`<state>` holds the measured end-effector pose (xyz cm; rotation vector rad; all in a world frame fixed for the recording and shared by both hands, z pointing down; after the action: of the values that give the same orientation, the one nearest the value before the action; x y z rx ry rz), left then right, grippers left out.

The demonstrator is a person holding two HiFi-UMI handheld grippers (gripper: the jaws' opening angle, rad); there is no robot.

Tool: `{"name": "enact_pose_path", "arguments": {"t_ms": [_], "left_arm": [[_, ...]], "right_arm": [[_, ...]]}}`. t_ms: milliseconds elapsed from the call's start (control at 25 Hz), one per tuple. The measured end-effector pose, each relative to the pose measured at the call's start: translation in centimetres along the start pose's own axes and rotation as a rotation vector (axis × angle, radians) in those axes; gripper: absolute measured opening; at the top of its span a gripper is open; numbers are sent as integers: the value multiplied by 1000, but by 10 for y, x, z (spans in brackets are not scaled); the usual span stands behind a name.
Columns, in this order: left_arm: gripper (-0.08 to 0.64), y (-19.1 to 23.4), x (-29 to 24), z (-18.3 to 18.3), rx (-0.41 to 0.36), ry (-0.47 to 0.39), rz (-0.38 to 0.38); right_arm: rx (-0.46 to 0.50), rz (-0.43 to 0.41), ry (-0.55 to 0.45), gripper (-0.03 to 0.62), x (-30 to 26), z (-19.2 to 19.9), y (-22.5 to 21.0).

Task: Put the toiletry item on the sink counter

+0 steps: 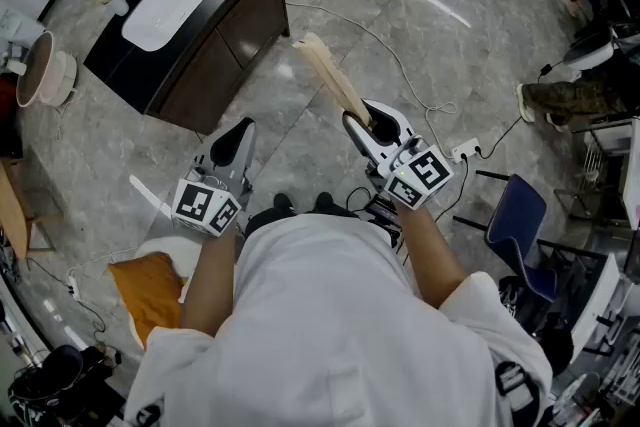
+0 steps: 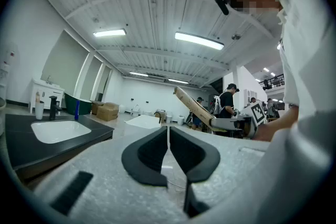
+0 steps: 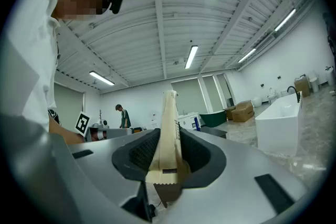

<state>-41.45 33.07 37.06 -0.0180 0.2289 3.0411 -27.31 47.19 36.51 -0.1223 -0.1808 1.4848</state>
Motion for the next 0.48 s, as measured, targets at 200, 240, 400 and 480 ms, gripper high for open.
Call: {"name": "enact_pose_path", "arguments": {"t_ms": [200,240,400,480], "left_arm": [[28,-15,-1,6,20,11,0],[28,-16,-1,6,23,11,-4],[28,-19,-3,8,27,12,-18],[27,-23,-4,9,32,14,-29]], "right_arm": [[-13,-6,8,123,15,4,0],[-13,-10,5,123,16,3,0],[-7,-32,10,123,24,0,-5],[-5,-36,16,123,29,-1,-10]]}}
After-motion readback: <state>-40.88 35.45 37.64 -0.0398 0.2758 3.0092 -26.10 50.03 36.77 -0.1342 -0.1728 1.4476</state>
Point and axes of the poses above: the fingertips, and each gripper's own axes: x backward along the fingers, y to its left, z out of its underside, the point moved 2 cm from there along x, backward along the fingers, and after that the axes turned 3 degrees about -z, right-handed, at the moved point
